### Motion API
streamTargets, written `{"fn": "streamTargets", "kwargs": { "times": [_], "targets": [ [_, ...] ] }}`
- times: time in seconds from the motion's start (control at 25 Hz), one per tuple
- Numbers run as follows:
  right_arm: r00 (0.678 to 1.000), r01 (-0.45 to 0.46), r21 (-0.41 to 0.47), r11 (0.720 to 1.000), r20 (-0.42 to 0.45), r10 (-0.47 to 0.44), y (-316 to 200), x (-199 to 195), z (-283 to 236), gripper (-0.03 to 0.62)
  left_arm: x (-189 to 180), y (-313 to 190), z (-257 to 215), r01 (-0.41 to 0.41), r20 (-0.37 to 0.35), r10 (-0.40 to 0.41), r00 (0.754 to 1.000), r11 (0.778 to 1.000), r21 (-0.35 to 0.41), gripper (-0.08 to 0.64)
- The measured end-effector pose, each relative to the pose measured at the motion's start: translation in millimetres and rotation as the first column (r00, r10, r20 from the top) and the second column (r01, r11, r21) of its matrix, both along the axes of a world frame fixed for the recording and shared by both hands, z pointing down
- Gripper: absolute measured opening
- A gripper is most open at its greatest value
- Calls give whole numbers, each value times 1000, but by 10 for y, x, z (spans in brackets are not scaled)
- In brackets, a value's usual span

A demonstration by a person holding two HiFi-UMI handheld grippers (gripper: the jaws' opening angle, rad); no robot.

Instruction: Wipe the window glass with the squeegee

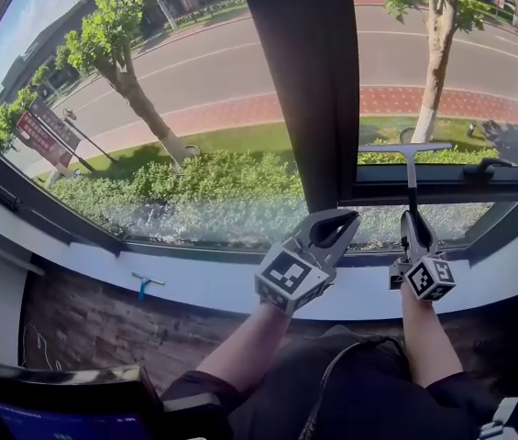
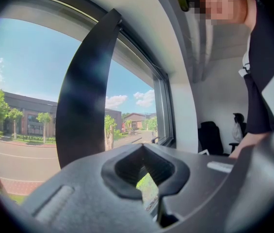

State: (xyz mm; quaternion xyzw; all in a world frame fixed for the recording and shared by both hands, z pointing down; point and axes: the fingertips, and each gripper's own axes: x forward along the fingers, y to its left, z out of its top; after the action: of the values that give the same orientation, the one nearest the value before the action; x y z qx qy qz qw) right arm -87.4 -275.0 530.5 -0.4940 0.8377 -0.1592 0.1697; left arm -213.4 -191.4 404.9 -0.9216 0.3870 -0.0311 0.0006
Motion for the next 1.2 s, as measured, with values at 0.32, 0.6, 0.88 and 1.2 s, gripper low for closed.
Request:
{"fn": "streamTargets", "kwargs": {
  "times": [0.32,0.6,0.88,1.2],
  "targets": [
    [1000,9,-43,999,13,-9,-8,21,229,100,-25,-16,74,9,7,-9,1000,1000,-14,3],
    [997,36,-53,998,66,-32,-5,23,288,100,-47,-5,113,13,9,-13,1000,1000,-21,3],
    [994,67,-77,995,95,-59,13,21,380,100,-71,4,123,19,8,-19,1000,999,-28,3],
    [995,78,-142,987,73,-68,45,0,583,100,-82,1,154,24,9,-23,1000,999,-36,3]
  ]
}}
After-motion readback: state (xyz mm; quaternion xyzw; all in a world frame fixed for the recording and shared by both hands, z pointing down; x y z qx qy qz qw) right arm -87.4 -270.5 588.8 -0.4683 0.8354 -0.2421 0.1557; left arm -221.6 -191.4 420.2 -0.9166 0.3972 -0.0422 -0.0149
